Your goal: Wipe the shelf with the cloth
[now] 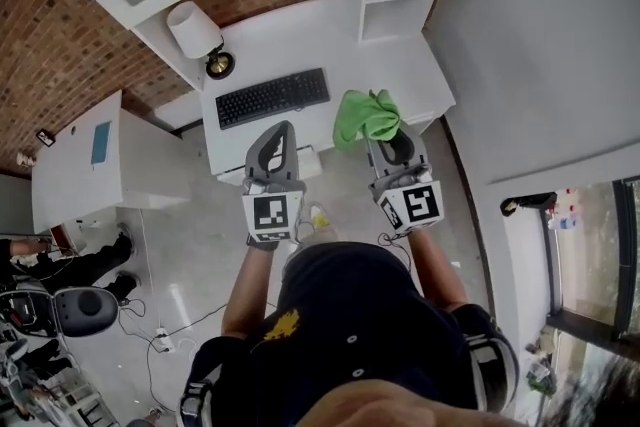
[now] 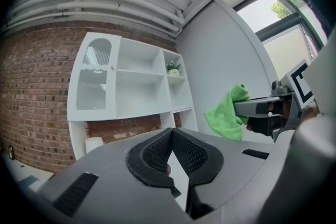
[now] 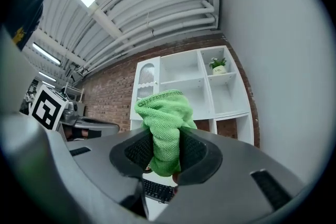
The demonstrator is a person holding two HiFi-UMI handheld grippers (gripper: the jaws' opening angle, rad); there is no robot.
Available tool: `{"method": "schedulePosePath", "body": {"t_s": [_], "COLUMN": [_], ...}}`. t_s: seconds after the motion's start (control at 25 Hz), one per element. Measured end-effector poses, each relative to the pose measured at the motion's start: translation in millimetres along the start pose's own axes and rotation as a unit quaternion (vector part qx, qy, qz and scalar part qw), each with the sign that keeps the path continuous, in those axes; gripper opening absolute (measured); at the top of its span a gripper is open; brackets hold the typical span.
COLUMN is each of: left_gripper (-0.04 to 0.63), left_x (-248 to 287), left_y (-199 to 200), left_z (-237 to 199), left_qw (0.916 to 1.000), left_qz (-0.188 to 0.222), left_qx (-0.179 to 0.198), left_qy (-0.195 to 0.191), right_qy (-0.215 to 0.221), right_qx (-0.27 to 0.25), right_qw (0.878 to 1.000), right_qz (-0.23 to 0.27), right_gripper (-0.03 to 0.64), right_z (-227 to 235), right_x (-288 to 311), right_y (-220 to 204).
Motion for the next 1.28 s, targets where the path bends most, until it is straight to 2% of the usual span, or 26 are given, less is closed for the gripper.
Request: {"method": "schedulePosePath", "body": {"t_s": [0.32, 0.48, 0.92, 1.28], "left_gripper": [0.018, 0.018, 0.018, 0.018], "left_x": [91.1, 120.3, 200.5, 294.2], "left_y": [-16.0, -24.8, -34.0, -17.9], "left_z": [-85.3, -114.0, -118.3, -109.1], "left_qw": [0.9994, 0.9993, 0.9995, 0.9969], "left_qz": [0.012, 0.009, 0.002, -0.004], "left_qx": [-0.030, -0.035, -0.032, -0.035], "left_qy": [0.009, 0.007, 0.007, 0.070], "right_qy": [0.011, 0.006, 0.010, 0.082], "right_qx": [-0.034, -0.032, -0.031, -0.036], "right_qw": [0.999, 0.999, 0.999, 0.996], "right_qz": [-0.027, -0.033, -0.032, 0.016], "right_gripper": [0.107, 0.107, 0.108, 0.107], "right_z": [5.4, 9.5, 70.3, 166.9], "right_x": [119.6, 155.5, 211.2, 280.0], "right_y": [1.0, -6.0, -21.9, -5.0]}}
Point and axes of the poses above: the fingertips, and each gripper's own axes: x forward along the fingers, z to its right, y out of its top, the point moved 4 cm from there along -x, backward along the fingers, and after that the axes turned 14 degrees about y, right-handed, at the moved point
